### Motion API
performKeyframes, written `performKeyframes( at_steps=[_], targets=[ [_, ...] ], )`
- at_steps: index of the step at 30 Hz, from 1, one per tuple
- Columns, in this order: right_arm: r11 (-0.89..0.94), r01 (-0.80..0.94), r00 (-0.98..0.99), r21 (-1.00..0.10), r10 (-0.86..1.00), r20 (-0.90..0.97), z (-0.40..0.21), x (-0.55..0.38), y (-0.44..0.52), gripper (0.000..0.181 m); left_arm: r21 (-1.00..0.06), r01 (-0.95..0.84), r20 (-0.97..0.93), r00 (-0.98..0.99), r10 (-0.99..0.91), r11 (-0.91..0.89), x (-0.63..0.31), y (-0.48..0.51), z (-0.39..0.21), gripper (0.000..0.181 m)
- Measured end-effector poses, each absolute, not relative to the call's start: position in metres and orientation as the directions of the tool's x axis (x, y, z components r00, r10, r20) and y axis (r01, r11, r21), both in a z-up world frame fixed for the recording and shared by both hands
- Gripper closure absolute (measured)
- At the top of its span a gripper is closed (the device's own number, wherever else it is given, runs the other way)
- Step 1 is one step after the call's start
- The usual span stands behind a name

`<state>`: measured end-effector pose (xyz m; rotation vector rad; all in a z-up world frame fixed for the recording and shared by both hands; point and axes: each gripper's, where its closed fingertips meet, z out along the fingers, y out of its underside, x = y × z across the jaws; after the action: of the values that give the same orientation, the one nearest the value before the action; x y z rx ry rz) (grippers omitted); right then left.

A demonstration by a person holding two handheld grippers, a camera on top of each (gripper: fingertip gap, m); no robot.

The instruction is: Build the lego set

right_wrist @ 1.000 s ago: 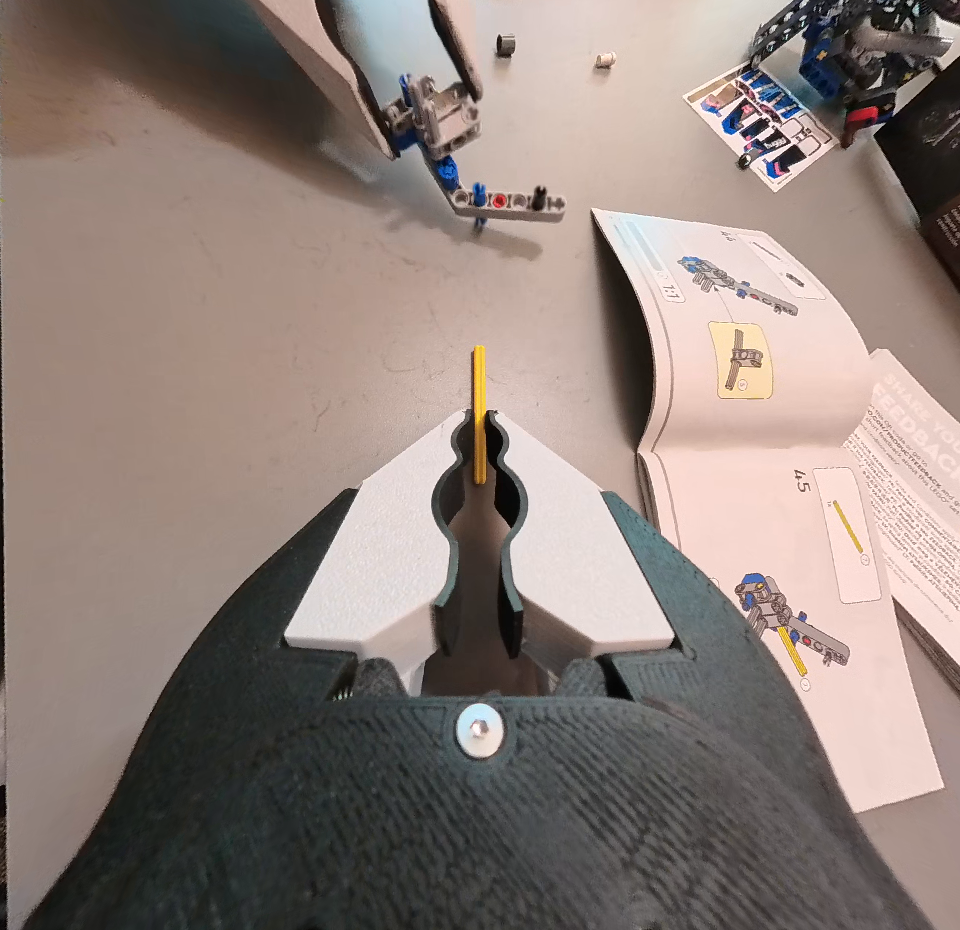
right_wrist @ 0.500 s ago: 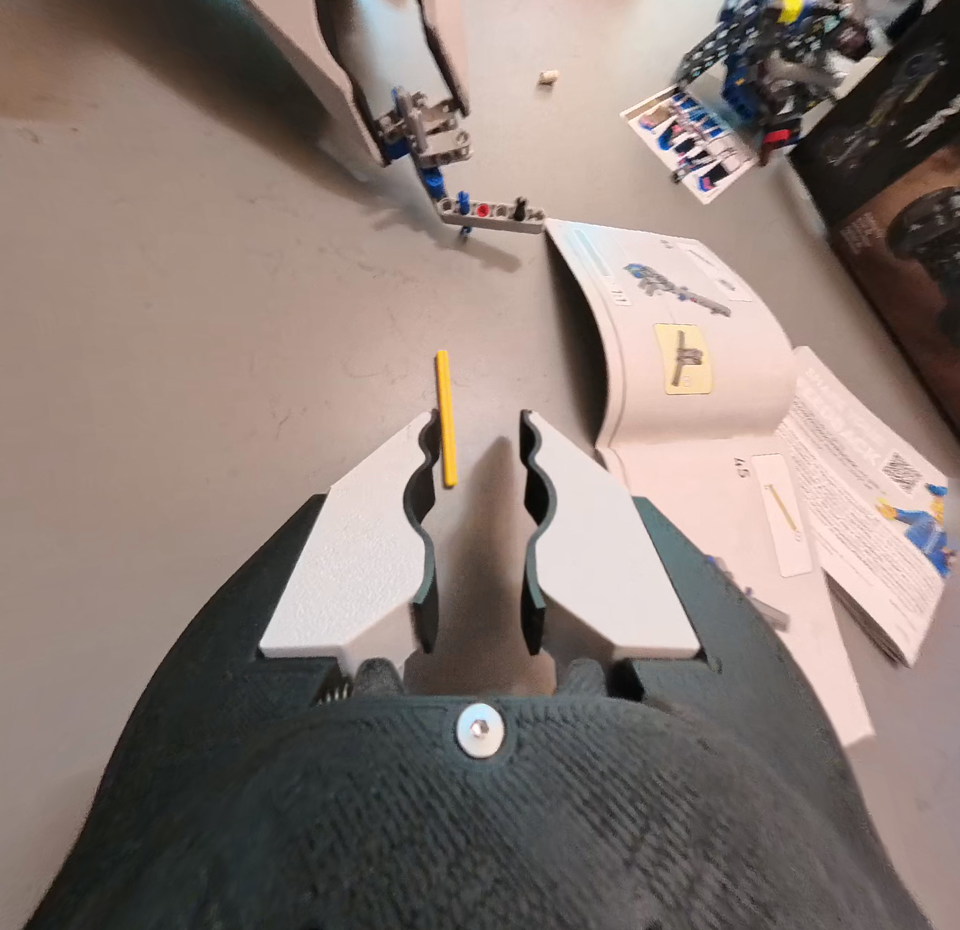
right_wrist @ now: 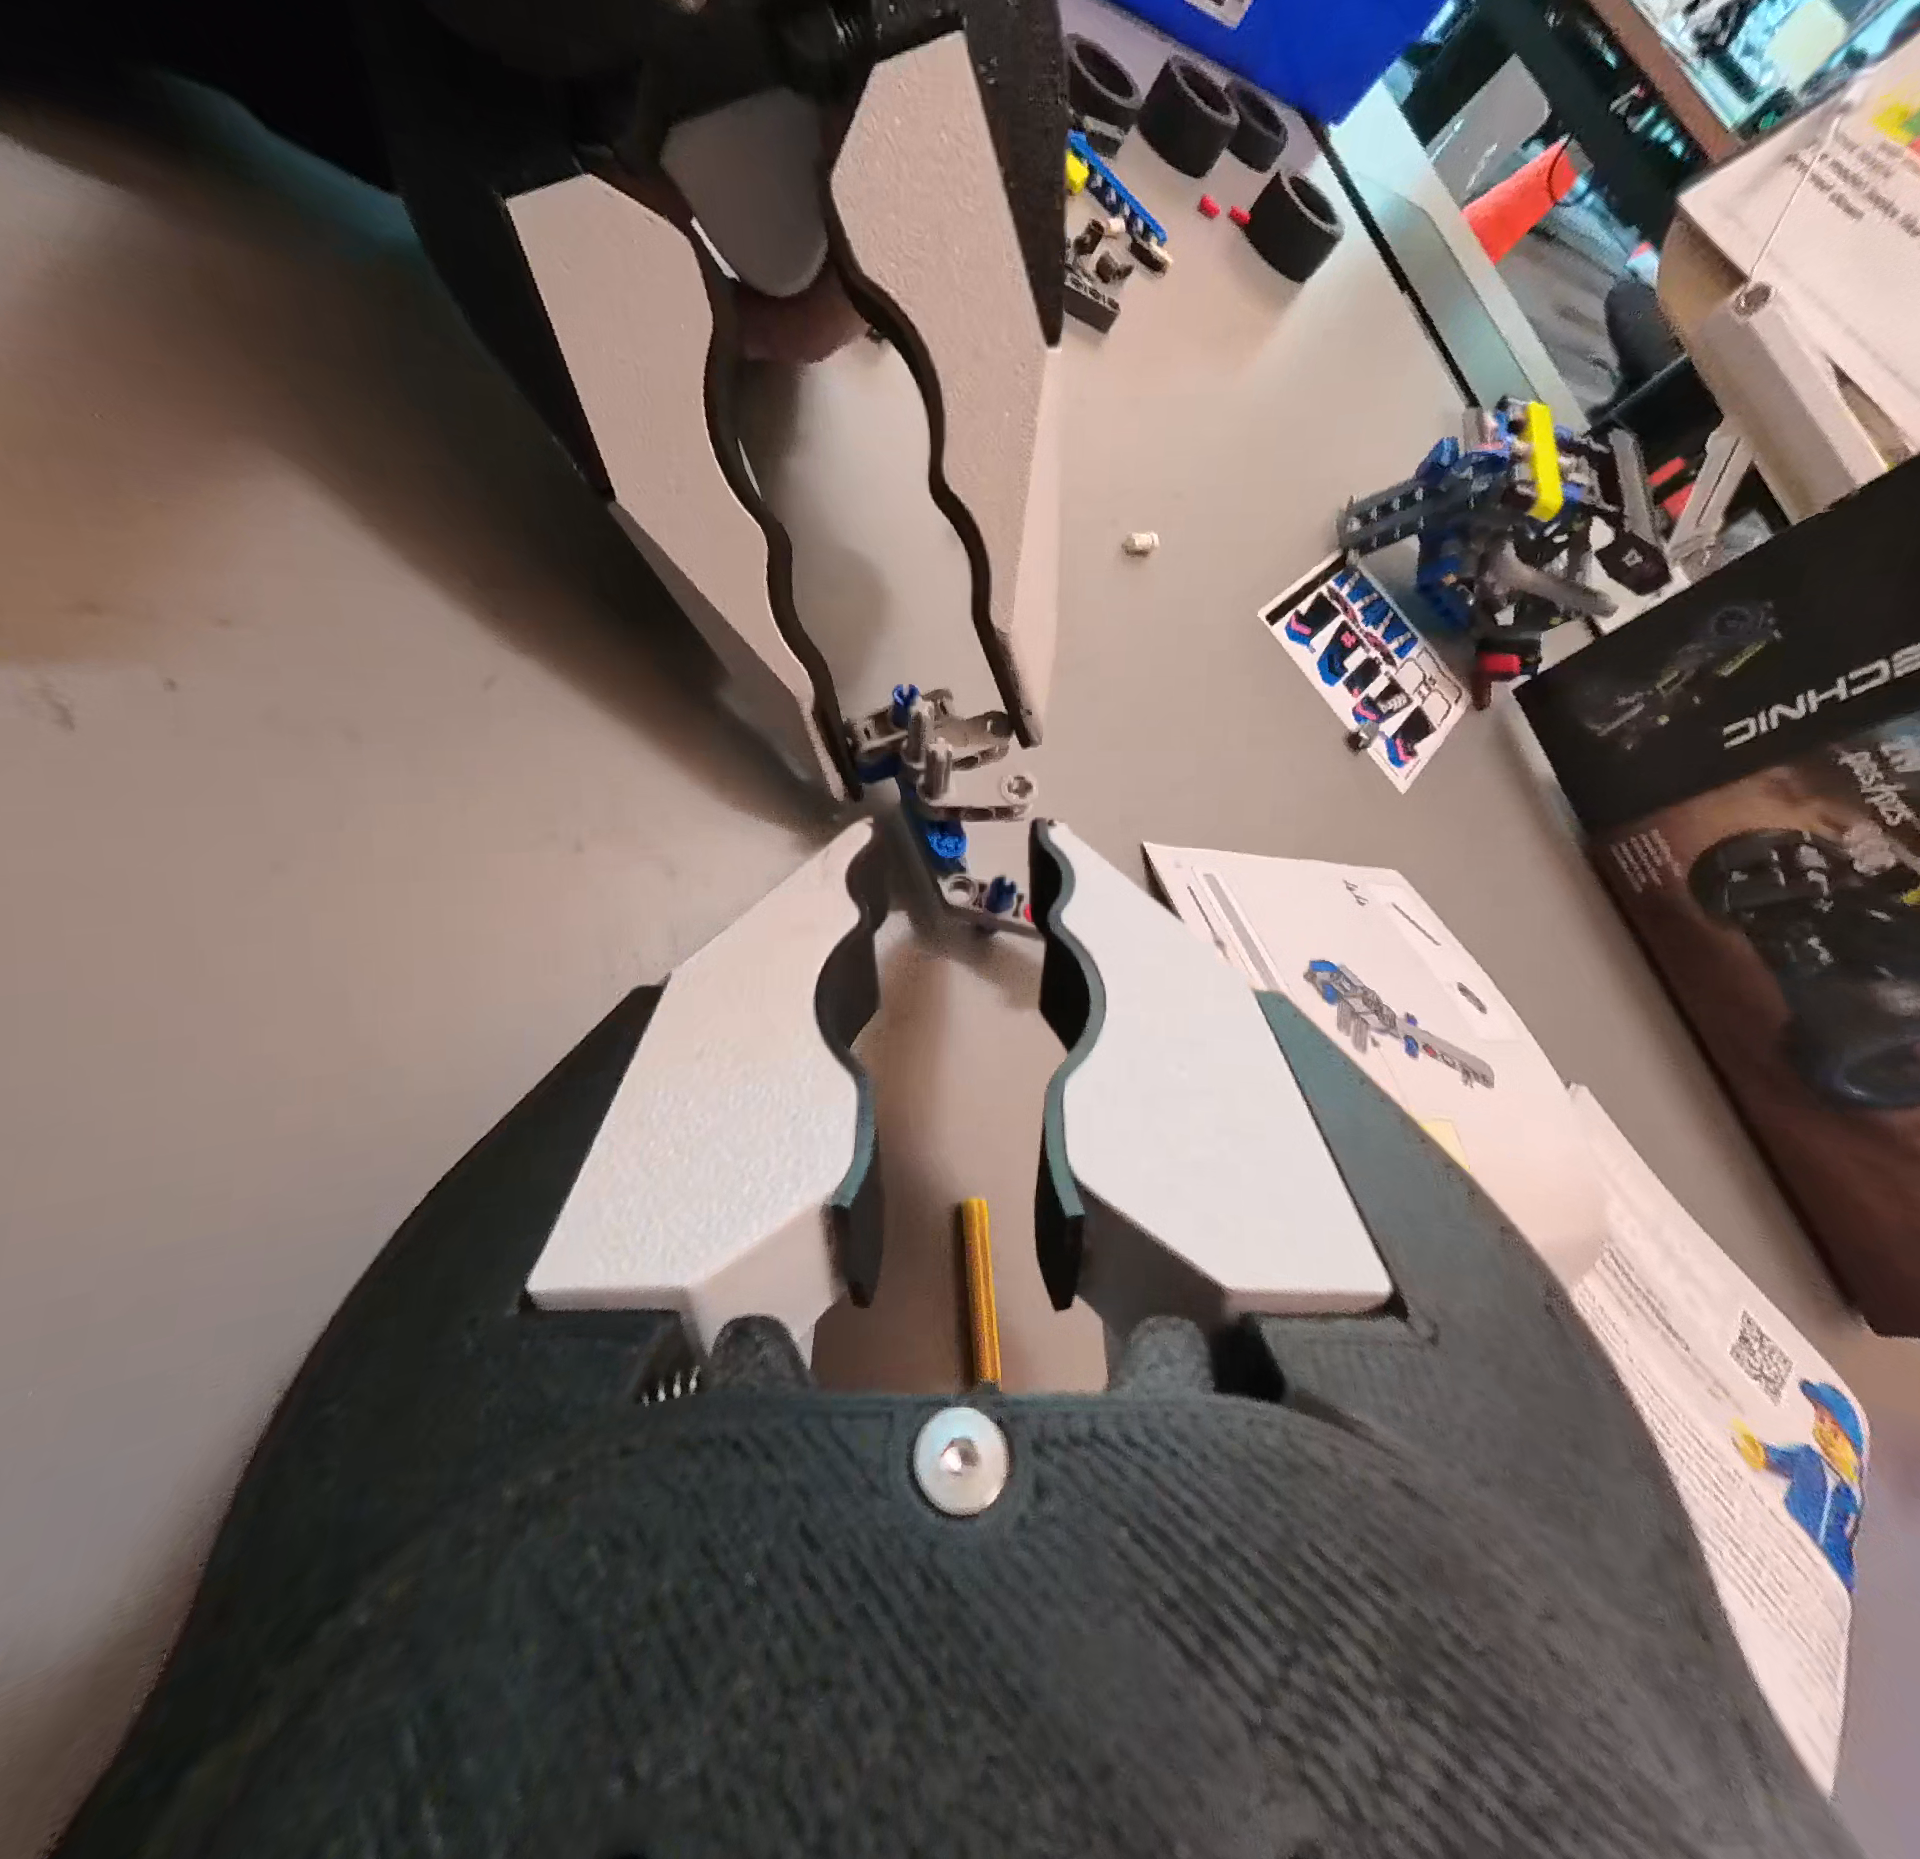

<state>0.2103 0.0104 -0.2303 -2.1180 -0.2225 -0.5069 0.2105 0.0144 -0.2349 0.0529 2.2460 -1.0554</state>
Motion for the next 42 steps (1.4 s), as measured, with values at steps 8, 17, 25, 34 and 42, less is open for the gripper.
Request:
performKeyframes(
  at_steps=[8, 17, 25, 34, 42],
  targets=[
    [-0.585, 0.479, 0.816, -0.654, 0.023, 0.577, -0.241, 0.205, 0.016, 0.173, -0.670, 0.308, -0.560, -0.807, -0.188, 0.675, 0.207, 0.013, -0.238, 0.150],
    [-0.581, 0.604, 0.682, -0.546, 0.022, 0.731, -0.240, 0.206, 0.021, 0.175, -0.686, 0.259, -0.509, -0.839, -0.194, 0.680, 0.209, 0.017, -0.241, 0.147],
    [-0.576, 0.613, 0.672, -0.541, 0.020, 0.740, -0.239, 0.207, 0.020, 0.175, -0.676, 0.327, -0.535, -0.834, -0.135, 0.660, 0.214, 0.018, -0.239, 0.146],
    [-0.573, 0.620, 0.663, -0.536, 0.017, 0.749, -0.239, 0.211, 0.019, 0.175, -0.643, 0.384, -0.568, -0.820, -0.076, 0.663, 0.217, 0.009, -0.240, 0.155],
    [-0.575, 0.629, 0.643, -0.524, 0.004, 0.766, -0.238, 0.214, 0.018, 0.174, -0.671, 0.348, -0.549, -0.827, -0.123, 0.655, 0.221, 0.011, -0.239, 0.158]
  ],
)
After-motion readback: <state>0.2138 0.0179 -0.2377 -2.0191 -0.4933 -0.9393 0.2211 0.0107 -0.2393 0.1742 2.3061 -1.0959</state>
